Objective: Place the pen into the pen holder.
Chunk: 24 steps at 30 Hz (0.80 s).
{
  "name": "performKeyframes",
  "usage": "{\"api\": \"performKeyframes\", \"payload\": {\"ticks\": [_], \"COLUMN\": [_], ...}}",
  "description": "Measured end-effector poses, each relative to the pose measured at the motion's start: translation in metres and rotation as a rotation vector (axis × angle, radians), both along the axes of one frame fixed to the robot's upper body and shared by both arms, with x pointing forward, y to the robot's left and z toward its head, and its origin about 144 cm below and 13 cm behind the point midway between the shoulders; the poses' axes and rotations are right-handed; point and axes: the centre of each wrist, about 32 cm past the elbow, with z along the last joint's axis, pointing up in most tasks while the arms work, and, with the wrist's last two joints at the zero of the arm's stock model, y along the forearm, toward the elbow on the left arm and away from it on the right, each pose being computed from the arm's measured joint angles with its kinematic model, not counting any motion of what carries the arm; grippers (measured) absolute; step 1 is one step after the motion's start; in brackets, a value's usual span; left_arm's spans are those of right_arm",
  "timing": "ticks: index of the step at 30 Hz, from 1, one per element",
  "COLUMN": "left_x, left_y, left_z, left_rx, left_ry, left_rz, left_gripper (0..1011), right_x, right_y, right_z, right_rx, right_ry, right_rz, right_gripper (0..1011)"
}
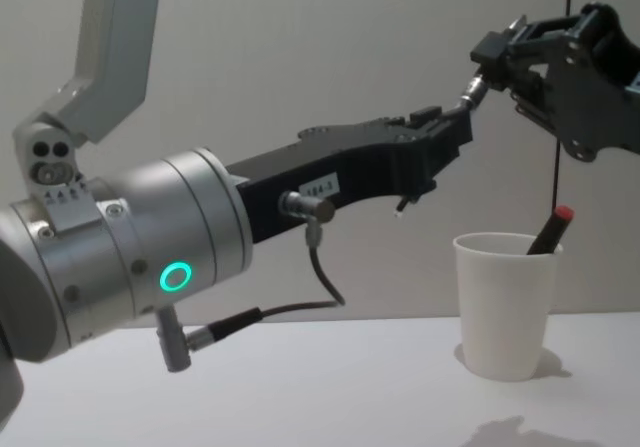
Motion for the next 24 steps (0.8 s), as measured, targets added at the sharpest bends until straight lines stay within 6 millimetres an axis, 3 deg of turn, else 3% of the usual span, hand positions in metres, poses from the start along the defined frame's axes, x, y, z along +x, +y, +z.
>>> {"api": "performKeyframes", "payload": {"ticks": [24], "left_x": [0.0000], "left_y": [0.0000], "left_z": [0.0000], "left_rx": [0.000], "left_ry": [0.000], "left_rz": [0.000], "left_gripper": [865], "right_x": [0.0000], "right_y": [0.0000], "right_z": [0.0000], "right_rx": [0.000], "right_ry": [0.000], "right_rz": [0.000], "right_gripper": [109]}}
